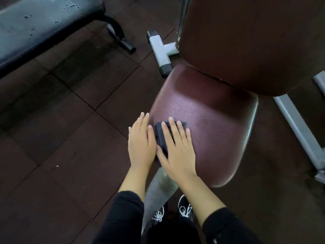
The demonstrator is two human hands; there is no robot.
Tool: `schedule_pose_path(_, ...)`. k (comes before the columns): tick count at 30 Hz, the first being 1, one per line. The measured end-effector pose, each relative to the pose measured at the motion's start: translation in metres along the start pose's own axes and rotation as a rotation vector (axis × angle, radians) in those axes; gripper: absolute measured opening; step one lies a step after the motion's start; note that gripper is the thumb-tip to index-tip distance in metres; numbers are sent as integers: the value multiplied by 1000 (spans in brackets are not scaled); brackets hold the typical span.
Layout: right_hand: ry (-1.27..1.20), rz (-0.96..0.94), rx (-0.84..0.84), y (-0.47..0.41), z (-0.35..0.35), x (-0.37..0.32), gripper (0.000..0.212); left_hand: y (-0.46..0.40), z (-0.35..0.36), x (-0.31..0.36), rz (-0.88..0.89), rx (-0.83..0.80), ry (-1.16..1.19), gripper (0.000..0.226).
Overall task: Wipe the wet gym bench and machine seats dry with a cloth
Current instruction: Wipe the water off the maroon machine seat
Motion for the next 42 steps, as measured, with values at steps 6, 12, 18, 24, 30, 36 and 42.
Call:
schedule_pose_path(6,158,24,-80,7,10,12,60,3,16,-13,0,-125,40,41)
schedule_pose_path(12,192,3,-72,-6,18,11,56,6,11,-14,-62,-130,151,43)
schedule_pose_path(18,191,190,10,-15,-2,79,51,7,9,-15,-23,-159,80,42)
schedule_pose_path(24,175,148,19,20,11,32,49,6,14,-17,10,-148,65,48)
schedule_pose_path(30,167,23,-26,-38,6,65,47,6,17,-20,37,-154,33,51)
schedule_pose_path(36,106,314,143,9,-14,82,53,9,17,-15,0,-168,-76,51)
schedule_pose_path(42,109,110,-46,45,-17,51,56,37,7,6,35,-141,-432,56)
Point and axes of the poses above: each hand's wrist, its own y-axis away from the middle knuckle, its own z-axis out of the palm, x = y × z, the point moved 4 cm from there along -y, towards the middle knuckle, and after that the axes turned 13 degrees about -z, right-handed, at the moved point
